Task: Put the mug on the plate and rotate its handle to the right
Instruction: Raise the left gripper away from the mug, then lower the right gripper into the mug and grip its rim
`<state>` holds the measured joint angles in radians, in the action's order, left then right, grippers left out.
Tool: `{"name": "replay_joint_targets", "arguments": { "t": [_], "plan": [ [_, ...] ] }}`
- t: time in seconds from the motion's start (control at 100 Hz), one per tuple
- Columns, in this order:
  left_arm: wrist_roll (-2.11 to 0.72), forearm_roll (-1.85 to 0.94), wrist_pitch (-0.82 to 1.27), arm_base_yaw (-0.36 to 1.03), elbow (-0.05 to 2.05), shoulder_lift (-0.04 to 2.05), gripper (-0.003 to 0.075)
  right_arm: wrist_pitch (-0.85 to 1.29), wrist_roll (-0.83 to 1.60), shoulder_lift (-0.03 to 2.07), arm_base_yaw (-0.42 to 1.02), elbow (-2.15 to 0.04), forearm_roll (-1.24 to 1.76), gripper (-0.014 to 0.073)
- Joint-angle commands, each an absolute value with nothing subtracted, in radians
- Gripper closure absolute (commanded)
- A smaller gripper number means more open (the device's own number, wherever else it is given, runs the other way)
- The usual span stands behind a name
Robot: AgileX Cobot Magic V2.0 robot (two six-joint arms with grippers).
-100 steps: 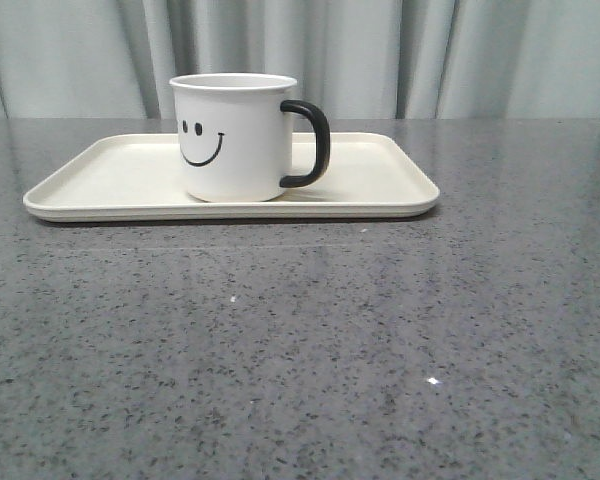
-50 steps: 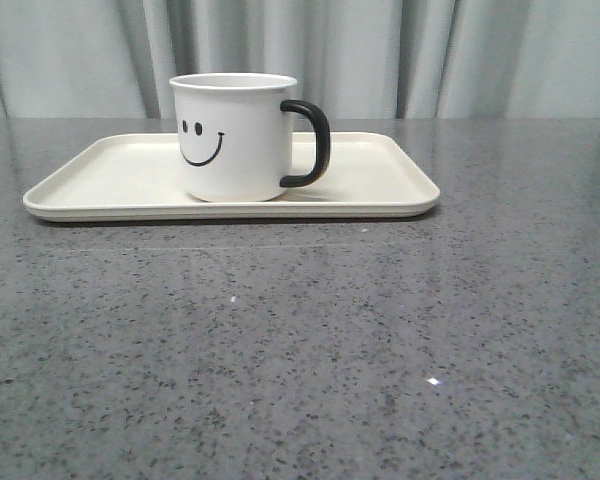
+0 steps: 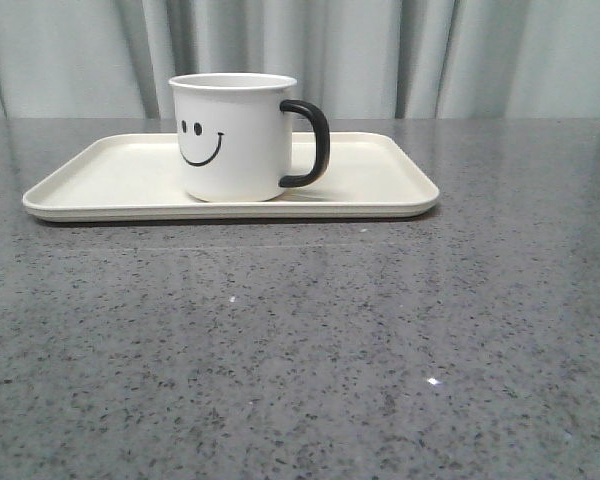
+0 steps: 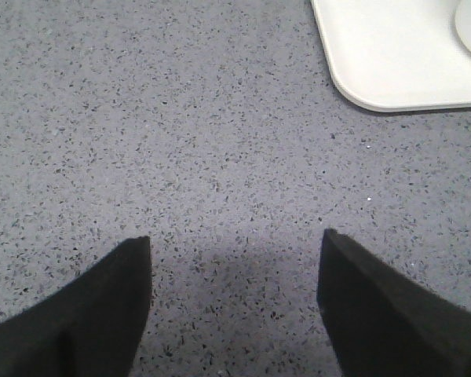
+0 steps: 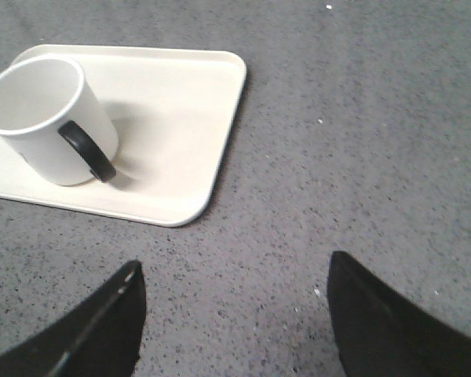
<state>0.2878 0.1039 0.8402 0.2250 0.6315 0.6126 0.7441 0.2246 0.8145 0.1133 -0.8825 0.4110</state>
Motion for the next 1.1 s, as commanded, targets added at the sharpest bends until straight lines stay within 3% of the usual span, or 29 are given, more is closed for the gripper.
{"name": "replay_joint_targets", "arguments": {
  "t": [0.0,0.47,1.09],
  "plan": [
    [0.296,0.108,0.779,0.223,0.659,0.613,0.0272,0.686,0.302,0.880,0.128,-0.965,0.486,0.0097],
    [0.296,0.108,0.779,0.223,0.659,0.613,0.0272,0.669,0.328,1.303,0.414,-1.326,0.428,0.0150],
    [0.296,0.108,0.779,0.223,0.659,0.613,0.0282,0.847,0.304,1.765,0.492,-1.808,0.388,0.0150]
  ]
}}
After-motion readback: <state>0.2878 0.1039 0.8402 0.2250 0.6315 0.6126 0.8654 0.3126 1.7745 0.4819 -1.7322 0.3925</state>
